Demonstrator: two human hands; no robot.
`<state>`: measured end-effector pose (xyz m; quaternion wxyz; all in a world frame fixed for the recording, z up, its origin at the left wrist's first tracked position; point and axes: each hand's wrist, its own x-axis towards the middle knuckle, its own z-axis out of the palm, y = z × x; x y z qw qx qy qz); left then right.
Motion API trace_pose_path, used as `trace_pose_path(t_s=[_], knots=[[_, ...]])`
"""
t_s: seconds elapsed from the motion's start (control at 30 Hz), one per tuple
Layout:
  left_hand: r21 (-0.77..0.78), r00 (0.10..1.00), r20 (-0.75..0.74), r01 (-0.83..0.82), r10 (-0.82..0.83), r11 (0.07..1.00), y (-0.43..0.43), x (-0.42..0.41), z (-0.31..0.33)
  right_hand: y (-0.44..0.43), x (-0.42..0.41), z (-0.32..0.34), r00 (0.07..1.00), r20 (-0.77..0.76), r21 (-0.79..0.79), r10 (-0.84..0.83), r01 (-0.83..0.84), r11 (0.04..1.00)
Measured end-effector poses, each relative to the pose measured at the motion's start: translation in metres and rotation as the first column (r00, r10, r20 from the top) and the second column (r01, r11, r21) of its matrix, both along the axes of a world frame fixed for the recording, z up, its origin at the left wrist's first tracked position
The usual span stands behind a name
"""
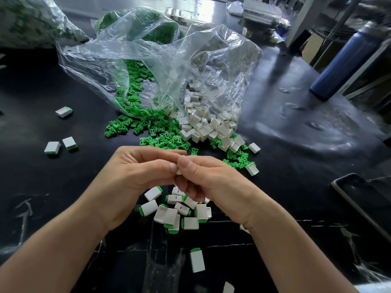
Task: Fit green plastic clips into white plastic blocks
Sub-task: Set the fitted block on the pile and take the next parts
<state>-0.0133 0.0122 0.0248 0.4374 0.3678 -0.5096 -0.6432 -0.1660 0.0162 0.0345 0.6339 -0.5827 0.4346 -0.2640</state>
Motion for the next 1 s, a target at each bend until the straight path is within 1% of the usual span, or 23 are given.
trace_pose_path(t_s=[0.1, 0.23, 0.33, 0.43, 0.77, 0.87, 1.0], knots=[[-0.01, 0.998, -0.047, 0.03, -0.03, 1.0, 0.002, 0.0, 0.002, 0.001, 0.002, -0.001, 1.0, -0.023, -0.045, -0.016, 0.015, 0.999], [-0.007, 0.997, -0.065, -0.028, 0.028, 1.0, 0.002, -0.002, -0.001, 0.0, 0.005, -0.01, 0.993, -0.099, -0.08, -0.061, 0.053, 0.995], [0.007, 0.994, -0.052, -0.1, 0.1, 0.995, 0.003, -0.004, -0.003, 0.001, 0.008, -0.012, 0.991, -0.097, -0.108, -0.088, 0.078, 0.991], [0.019, 0.99, -0.045, -0.136, 0.136, 0.991, 0.003, -0.006, -0.005, 0.002, 0.01, -0.014, 0.991, -0.095, -0.098, -0.095, 0.086, 0.992], [0.053, 0.981, -0.033, -0.188, 0.19, 0.981, 0.005, -0.011, -0.005, 0.002, 0.012, -0.019, 0.981, -0.133, -0.12, -0.141, 0.125, 0.985], [0.063, 0.978, -0.027, -0.204, 0.206, 0.977, 0.005, -0.012, -0.006, 0.003, 0.013, -0.016, 0.982, -0.131, -0.125, -0.135, 0.118, 0.985], [0.06, 0.98, -0.057, -0.188, 0.192, 0.98, 0.006, -0.012, -0.005, 0.001, 0.009, -0.012, 0.986, -0.123, -0.129, -0.108, 0.092, 0.987]])
